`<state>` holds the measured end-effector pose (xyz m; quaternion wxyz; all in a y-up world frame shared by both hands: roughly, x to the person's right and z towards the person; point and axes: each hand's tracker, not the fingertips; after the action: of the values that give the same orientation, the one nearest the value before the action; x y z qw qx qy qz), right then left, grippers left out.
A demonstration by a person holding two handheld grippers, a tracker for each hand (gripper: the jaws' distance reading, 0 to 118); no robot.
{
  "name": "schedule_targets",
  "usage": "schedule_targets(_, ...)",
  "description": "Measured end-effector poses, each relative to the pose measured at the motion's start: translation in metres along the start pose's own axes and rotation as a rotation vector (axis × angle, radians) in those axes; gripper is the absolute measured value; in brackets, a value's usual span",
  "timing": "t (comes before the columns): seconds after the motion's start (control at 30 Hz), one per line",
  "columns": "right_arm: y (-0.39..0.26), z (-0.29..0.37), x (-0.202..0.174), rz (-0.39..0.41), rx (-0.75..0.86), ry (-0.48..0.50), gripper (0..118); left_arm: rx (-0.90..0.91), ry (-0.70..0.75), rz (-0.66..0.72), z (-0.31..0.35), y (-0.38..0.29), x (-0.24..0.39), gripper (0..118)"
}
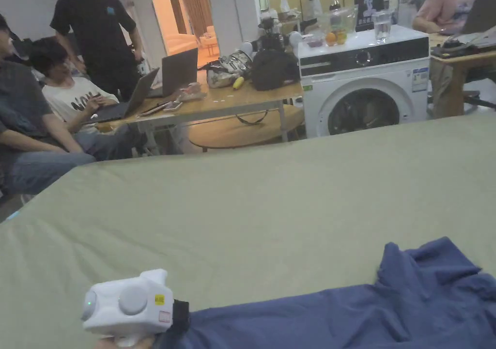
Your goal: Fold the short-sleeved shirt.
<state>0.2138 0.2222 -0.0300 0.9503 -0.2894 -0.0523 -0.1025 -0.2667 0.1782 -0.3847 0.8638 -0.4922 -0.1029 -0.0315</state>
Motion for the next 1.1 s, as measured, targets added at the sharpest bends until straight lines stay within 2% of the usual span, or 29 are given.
schedule_targets(0.03,0.011,-0.006,0.005,-0.02,-0.006,0.015,0,-0.002,0.014,-0.019,0.003,0.0,0.003,24)
schedule_targets(0.1,0.042,-0.026,0.015,-0.035,-0.012,0.029,0,-0.018,0.016,-0.015,-0.001,0.003,0.01,10)
schedule_targets(0.13,0.066,-0.038,0.016,-0.038,-0.025,0.035,0,-0.025,0.025,-0.013,-0.005,0.003,0.013,7)
schedule_targets(0.17,0.086,-0.056,0.02,-0.027,-0.048,0.028,14,-0.039,0.03,-0.009,-0.008,0.003,0.013,7)
schedule_targets(0.23,0.119,-0.103,0.03,0.014,-0.13,0.017,67,-0.057,0.032,-0.008,-0.008,0.007,0.012,7)
schedule_targets(0.27,0.132,-0.132,0.039,0.024,-0.188,0.001,68,-0.066,0.03,-0.017,-0.006,0.008,0.012,7)
schedule_targets(0.33,0.148,-0.19,0.048,0.012,-0.344,-0.061,67,-0.074,0.024,-0.019,-0.002,0.004,0.015,7)
schedule_targets(0.43,0.146,-0.252,0.054,0.057,-0.461,-0.155,65,-0.075,0.021,-0.005,0.001,0.003,0.016,7)
schedule_targets(0.47,0.141,-0.266,0.054,0.054,-0.522,-0.177,52,-0.077,0.018,-0.004,0.002,0.002,0.018,7)
schedule_targets(0.5,0.136,-0.271,0.054,0.05,-0.549,-0.169,50,-0.075,0.021,-0.006,0.004,0.001,0.019,7)
schedule_targets(0.53,0.134,-0.261,0.047,0.068,-0.495,-0.176,44,-0.071,0.024,-0.008,0.004,-0.001,0.021,7)
schedule_targets(0.57,0.136,-0.253,0.041,0.107,-0.465,-0.18,23,-0.067,0.029,-0.009,0.003,0.0,0.02,7)
schedule_targets(0.6,0.136,-0.248,0.037,0.14,-0.456,-0.141,0,-0.063,0.03,-0.008,0.003,-0.001,0.022,7)
schedule_targets(0.67,0.136,-0.234,0.036,0.115,-0.445,-0.137,0,-0.029,0.038,-0.005,0.006,-0.007,0.024,5)
schedule_targets(0.73,0.138,-0.212,0.037,0.046,-0.372,-0.075,0,0.111,-0.029,-0.039,0.028,-0.014,0.016,1)
schedule_targets(0.77,0.141,-0.19,0.036,0.061,-0.313,-0.098,0,0.201,-0.081,-0.032,0.051,-0.021,0.011,1)
schedule_targets(0.83,0.148,-0.15,0.033,0.089,-0.237,-0.046,0,0.288,-0.137,-0.008,0.095,-0.037,-0.001,1)
schedule_targets(0.93,0.136,-0.077,0.026,0.104,-0.161,-0.017,0,0.328,-0.175,-0.058,0.154,-0.079,-0.013,1)
schedule_targets(1.1,0.069,0.015,0.03,0.089,-0.103,-0.014,0,0.328,-0.222,-0.009,0.188,-0.155,-0.037,1)
